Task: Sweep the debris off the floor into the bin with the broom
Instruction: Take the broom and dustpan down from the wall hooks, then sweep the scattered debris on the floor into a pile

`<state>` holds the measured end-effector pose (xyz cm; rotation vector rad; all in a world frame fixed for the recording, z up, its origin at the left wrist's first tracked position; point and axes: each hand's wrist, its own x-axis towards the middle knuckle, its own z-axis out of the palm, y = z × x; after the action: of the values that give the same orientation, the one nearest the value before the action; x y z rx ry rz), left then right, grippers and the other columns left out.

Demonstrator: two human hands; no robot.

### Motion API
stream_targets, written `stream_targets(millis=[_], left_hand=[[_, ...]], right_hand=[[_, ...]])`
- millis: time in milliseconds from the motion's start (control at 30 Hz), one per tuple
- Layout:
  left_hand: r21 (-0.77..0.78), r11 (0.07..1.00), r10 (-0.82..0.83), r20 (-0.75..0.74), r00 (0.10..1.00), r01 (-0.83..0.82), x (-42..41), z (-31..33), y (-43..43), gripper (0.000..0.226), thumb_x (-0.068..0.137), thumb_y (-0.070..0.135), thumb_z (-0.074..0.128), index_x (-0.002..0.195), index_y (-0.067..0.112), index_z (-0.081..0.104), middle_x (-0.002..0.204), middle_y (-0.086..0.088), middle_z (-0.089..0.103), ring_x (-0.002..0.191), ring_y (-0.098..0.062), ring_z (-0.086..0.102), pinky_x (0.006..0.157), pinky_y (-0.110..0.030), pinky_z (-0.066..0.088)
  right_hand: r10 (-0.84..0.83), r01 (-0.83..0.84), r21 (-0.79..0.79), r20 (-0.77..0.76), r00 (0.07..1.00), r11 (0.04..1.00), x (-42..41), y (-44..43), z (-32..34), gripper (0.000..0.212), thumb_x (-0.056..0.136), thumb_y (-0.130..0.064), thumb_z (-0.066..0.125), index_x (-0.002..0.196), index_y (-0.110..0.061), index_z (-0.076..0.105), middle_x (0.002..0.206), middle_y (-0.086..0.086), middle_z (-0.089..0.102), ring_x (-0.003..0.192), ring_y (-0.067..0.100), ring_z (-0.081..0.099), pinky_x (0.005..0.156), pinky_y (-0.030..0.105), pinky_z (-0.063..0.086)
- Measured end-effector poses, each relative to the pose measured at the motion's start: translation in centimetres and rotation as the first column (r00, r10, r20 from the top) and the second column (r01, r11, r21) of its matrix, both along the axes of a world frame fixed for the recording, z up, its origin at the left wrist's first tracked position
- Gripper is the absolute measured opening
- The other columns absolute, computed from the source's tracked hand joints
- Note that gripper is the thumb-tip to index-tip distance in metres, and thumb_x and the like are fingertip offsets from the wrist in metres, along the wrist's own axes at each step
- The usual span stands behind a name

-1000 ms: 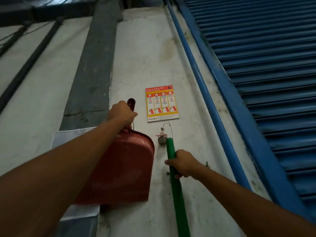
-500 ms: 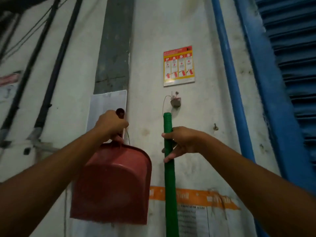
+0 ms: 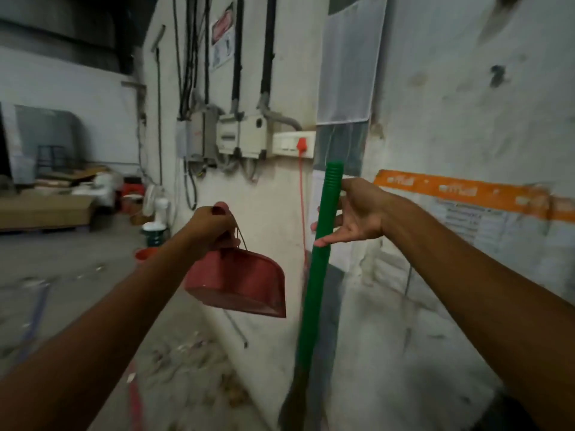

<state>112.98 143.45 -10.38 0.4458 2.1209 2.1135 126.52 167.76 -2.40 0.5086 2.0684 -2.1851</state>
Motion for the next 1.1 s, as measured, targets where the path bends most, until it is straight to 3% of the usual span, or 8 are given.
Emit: stream_targets(millis=[167, 367, 433, 533, 633, 767, 933, 1100], left_hand=[[0.091, 0.996, -0.004, 0.194, 0.981, -0.014, 6.0, -8.0, -9.5, 0.020, 0.086, 0.011, 0.073, 0.098, 0.005, 0.059, 0.095, -0.014, 0.052, 0.089, -0.020, 0.055, 0.055, -0.029, 0.060], [0.027, 0.937, 0.300, 0.453, 0.839, -0.349, 16.4, -18.7, -19.8, 0.056, 0.092, 0.059, 0.056, 0.099, 0.004, 0.058, 0.079, -0.013, 0.054, 0.071, -0.022, 0.053, 0.051, -0.037, 0.059], [0.023, 0.884, 0.399, 0.482, 0.780, -0.467, 19.8, -22.9, -23.2, 0.038, 0.099, 0.042, 0.054, 0.090, 0.005, 0.056, 0.074, -0.014, 0.054, 0.058, -0.023, 0.051, 0.043, -0.033, 0.055], [-0.113, 0.872, 0.462, 0.512, 0.724, -0.477, 26.2, -29.6, -28.3, 0.017, 0.091, 0.006, 0.064, 0.076, 0.000, 0.058, 0.057, -0.013, 0.055, 0.038, -0.019, 0.054, 0.041, -0.026, 0.051], [-0.288, 0.879, 0.476, 0.518, 0.711, -0.379, 34.3, -35.1, -31.5, 0.015, 0.076, -0.002, 0.077, 0.084, 0.000, 0.064, 0.067, -0.011, 0.068, 0.055, -0.020, 0.067, 0.055, -0.032, 0.057], [-0.282, 0.849, 0.528, 0.462, 0.712, -0.447, 43.3, -41.9, -33.3, 0.014, 0.082, -0.017, 0.063, 0.078, -0.004, 0.063, 0.083, -0.023, 0.066, 0.067, -0.033, 0.065, 0.054, -0.032, 0.058], [-0.421, 0.738, 0.672, 0.530, 0.517, -0.527, 51.8, -44.2, -31.2, 0.009, 0.088, 0.003, 0.069, 0.082, 0.000, 0.062, 0.080, -0.018, 0.062, 0.073, -0.029, 0.062, 0.069, -0.048, 0.061], [-0.414, 0.724, 0.638, 0.707, 0.306, -0.553, 57.4, -54.4, -32.3, 0.052, 0.063, 0.019, 0.080, 0.109, 0.003, 0.062, 0.108, -0.023, 0.069, 0.092, -0.035, 0.071, 0.080, -0.055, 0.059]], right_hand=[[0.130, -0.121, -0.094, 0.093, 0.987, 0.988, 0.5, -5.4, -8.6, 0.028, 0.099, -0.035, 0.057, 0.112, -0.011, 0.064, 0.126, 0.023, 0.056, 0.115, 0.046, 0.058, 0.079, 0.065, 0.055], [0.288, -0.211, -0.261, 0.304, 0.908, 0.942, 5.4, -13.6, -19.1, 0.040, 0.065, 0.013, 0.078, 0.102, 0.004, 0.062, 0.136, 0.034, 0.039, 0.100, 0.062, 0.054, 0.066, 0.054, 0.060], [0.199, -0.144, -0.190, 0.313, 0.929, 0.971, 7.8, -16.8, -22.5, 0.008, 0.088, 0.005, 0.059, 0.096, 0.004, 0.058, 0.136, 0.034, 0.043, 0.098, 0.051, 0.059, 0.068, 0.050, 0.061], [0.192, -0.142, -0.149, 0.414, 0.890, 0.979, 11.0, -20.1, -29.4, 0.014, 0.088, 0.002, 0.049, 0.102, 0.006, 0.051, 0.110, 0.030, 0.057, 0.068, 0.031, 0.066, 0.061, 0.033, 0.061], [0.384, -0.259, -0.289, 0.586, 0.714, 0.922, 14.7, -21.8, -36.2, 0.051, 0.072, -0.003, 0.064, 0.118, 0.000, 0.043, 0.072, 0.012, 0.055, 0.044, 0.016, 0.058, 0.047, 0.012, 0.040], [0.489, -0.325, -0.365, 0.630, 0.604, 0.872, 19.0, -24.0, -42.2, 0.035, 0.095, -0.023, 0.055, 0.126, -0.008, 0.043, 0.061, 0.006, 0.054, 0.042, 0.012, 0.057, 0.044, 0.010, 0.033], [0.516, -0.408, -0.317, 0.566, 0.643, 0.856, 23.0, -27.4, -45.4, 0.032, 0.103, -0.019, 0.051, 0.128, 0.000, 0.045, 0.063, 0.010, 0.051, 0.036, 0.010, 0.051, 0.033, 0.019, 0.046], [0.547, -0.512, -0.261, 0.625, 0.556, 0.818, 26.1, -29.3, -47.7, 0.029, 0.105, -0.033, 0.047, 0.103, -0.005, 0.051, 0.054, 0.010, 0.050, 0.032, 0.010, 0.046, 0.029, 0.017, 0.041]])
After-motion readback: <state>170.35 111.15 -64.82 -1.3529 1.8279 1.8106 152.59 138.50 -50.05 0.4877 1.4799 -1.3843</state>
